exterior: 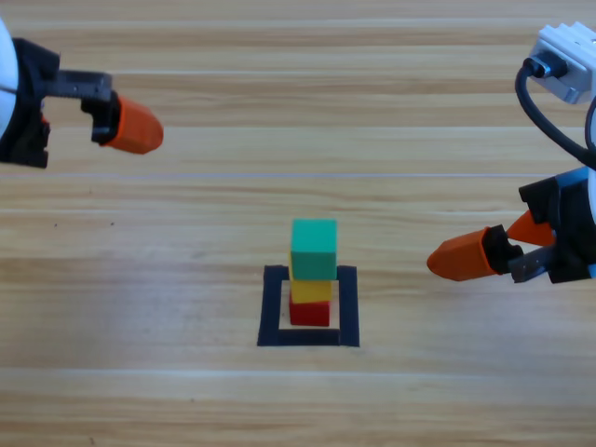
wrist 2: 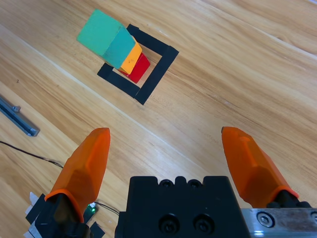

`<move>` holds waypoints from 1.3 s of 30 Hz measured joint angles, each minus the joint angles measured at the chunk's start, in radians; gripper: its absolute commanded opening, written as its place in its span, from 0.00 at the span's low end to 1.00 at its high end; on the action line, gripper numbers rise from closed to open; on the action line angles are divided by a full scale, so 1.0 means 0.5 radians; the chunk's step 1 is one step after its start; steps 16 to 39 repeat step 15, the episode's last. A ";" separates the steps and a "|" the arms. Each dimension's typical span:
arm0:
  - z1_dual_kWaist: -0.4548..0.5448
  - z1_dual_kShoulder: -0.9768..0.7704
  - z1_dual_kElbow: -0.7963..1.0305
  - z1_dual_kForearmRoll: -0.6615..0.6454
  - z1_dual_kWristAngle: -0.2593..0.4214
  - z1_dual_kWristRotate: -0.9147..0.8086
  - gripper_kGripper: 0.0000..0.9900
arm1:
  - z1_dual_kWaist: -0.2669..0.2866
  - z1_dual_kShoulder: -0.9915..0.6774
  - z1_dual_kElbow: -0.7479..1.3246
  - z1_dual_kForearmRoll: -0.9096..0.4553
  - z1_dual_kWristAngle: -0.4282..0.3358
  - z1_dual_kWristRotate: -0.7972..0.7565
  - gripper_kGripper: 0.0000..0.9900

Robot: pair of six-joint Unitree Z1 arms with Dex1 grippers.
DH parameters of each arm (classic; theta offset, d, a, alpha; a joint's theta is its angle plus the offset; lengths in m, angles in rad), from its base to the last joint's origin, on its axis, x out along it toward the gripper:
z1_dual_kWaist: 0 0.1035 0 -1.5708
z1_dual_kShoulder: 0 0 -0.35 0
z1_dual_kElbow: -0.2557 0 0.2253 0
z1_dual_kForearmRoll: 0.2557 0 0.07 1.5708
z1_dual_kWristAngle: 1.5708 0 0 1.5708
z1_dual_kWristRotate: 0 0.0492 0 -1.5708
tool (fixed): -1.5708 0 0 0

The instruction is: Stack the blocks in the rectangular block: red at the bottom, yellow in the middle, green on top

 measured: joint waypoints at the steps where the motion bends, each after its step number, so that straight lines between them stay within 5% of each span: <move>1: 0.002 -0.019 0.049 -0.039 -0.015 0.009 1.00 | 0.000 0.000 0.000 0.000 0.000 0.000 1.00; 39: 0.054 -0.202 0.217 -0.118 -0.049 0.160 1.00 | 0.000 0.000 0.000 0.000 0.000 0.000 1.00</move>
